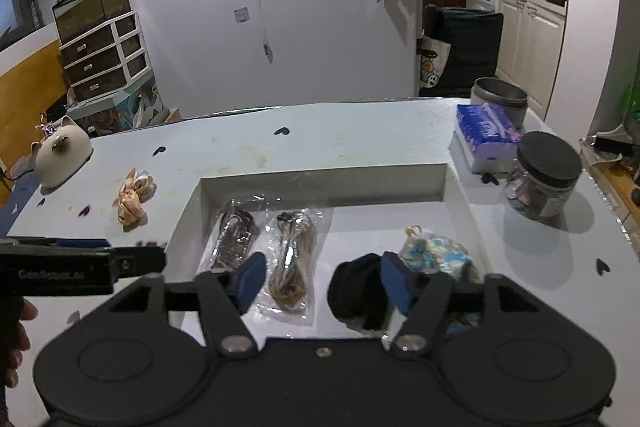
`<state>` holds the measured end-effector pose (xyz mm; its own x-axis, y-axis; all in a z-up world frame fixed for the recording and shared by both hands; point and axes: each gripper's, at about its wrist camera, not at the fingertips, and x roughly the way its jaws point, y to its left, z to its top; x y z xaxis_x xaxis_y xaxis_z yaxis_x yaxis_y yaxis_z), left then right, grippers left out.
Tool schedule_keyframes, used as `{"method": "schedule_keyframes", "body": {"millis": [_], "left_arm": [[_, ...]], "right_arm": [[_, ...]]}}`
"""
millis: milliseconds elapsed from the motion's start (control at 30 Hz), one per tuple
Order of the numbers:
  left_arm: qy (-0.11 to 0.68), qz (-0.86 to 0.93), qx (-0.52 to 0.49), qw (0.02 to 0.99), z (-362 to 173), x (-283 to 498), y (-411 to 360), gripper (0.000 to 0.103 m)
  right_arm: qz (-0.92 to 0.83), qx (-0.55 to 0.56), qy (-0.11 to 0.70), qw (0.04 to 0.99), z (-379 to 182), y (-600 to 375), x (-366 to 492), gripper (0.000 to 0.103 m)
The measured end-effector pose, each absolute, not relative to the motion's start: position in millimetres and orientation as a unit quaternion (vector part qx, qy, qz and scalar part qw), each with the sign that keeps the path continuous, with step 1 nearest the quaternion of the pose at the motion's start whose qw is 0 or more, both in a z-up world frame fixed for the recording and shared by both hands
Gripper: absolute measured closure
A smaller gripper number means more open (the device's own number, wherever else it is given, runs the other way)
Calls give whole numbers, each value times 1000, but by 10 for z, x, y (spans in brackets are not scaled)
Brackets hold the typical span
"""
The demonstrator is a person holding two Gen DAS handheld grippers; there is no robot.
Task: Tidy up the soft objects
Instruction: 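Lower both bagged cords into the tray and open both tools, then move both tools back toward the peach scrunchie and blue packet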
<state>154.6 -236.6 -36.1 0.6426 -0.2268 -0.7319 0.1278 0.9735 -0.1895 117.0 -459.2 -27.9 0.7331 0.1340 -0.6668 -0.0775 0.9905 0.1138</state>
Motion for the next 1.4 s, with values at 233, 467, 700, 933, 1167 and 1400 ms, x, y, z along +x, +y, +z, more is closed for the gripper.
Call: {"method": "schedule_keyframes", "body": {"millis": [233, 467, 700, 933, 1167, 1400], "left_arm": [[402, -82, -52, 910, -363, 1328, -2351, 0], [389, -61, -57, 917, -348, 1184, -2308, 0], [386, -46, -62, 919, -370, 1073, -2239, 0], [387, -34, -59, 920, -401, 1001, -2122, 0], [385, -29, -62, 921, -385, 1026, -1904, 0], [381, -32, -63, 922, -341, 1098, -1605, 0]], "right_arm": [[35, 24, 350, 936, -250, -4706, 996, 17], [35, 4, 340, 940, -278, -4754, 846, 3], [39, 8, 333, 942, -284, -4773, 789, 0], [42, 9, 336, 941, -307, -4714, 781, 0], [40, 11, 339, 940, -307, -4565, 797, 0], [36, 13, 333, 942, -273, -4289, 804, 0]]}}
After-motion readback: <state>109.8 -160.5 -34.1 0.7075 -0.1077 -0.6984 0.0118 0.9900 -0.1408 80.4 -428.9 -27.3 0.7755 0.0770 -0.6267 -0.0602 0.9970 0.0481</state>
